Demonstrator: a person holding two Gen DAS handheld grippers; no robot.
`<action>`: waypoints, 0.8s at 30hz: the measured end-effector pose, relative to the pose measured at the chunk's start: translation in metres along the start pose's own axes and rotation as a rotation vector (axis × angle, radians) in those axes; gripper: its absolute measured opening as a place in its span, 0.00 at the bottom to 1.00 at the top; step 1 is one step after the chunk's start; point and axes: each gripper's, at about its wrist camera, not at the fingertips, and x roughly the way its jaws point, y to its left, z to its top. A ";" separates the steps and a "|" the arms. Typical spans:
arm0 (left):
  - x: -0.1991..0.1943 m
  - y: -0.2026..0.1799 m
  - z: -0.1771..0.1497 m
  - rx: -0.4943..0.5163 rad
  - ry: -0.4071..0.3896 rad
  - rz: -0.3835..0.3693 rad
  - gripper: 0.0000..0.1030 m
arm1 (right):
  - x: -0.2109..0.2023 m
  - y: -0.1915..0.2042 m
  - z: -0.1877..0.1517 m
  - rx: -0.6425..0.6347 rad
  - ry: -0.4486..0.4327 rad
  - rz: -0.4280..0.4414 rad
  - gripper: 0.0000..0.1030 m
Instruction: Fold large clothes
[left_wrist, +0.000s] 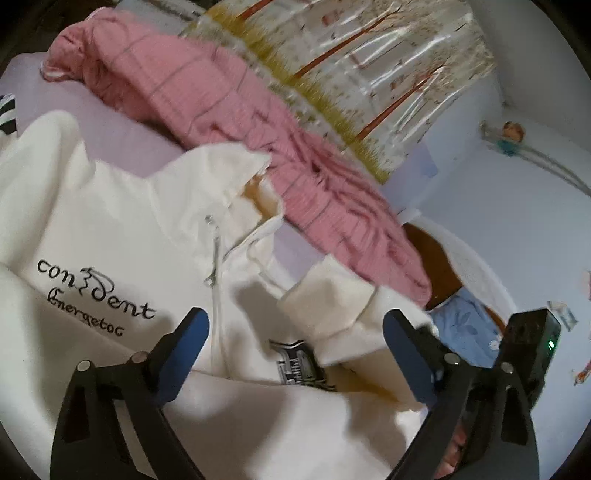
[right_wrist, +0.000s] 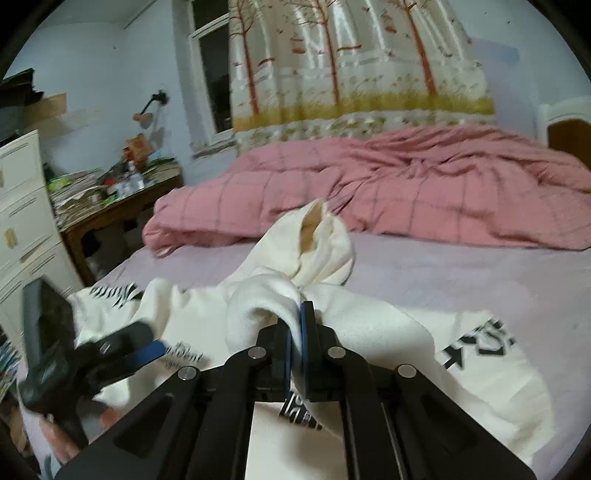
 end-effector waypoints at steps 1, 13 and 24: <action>0.003 -0.001 -0.001 0.007 0.005 0.022 0.88 | 0.005 -0.001 -0.005 -0.009 0.030 0.001 0.05; 0.007 -0.027 -0.019 0.219 -0.018 0.147 0.82 | -0.007 -0.024 -0.002 0.067 0.005 0.038 0.65; 0.045 -0.077 -0.031 0.460 0.187 0.215 0.88 | -0.048 -0.110 0.014 0.205 0.009 -0.287 0.65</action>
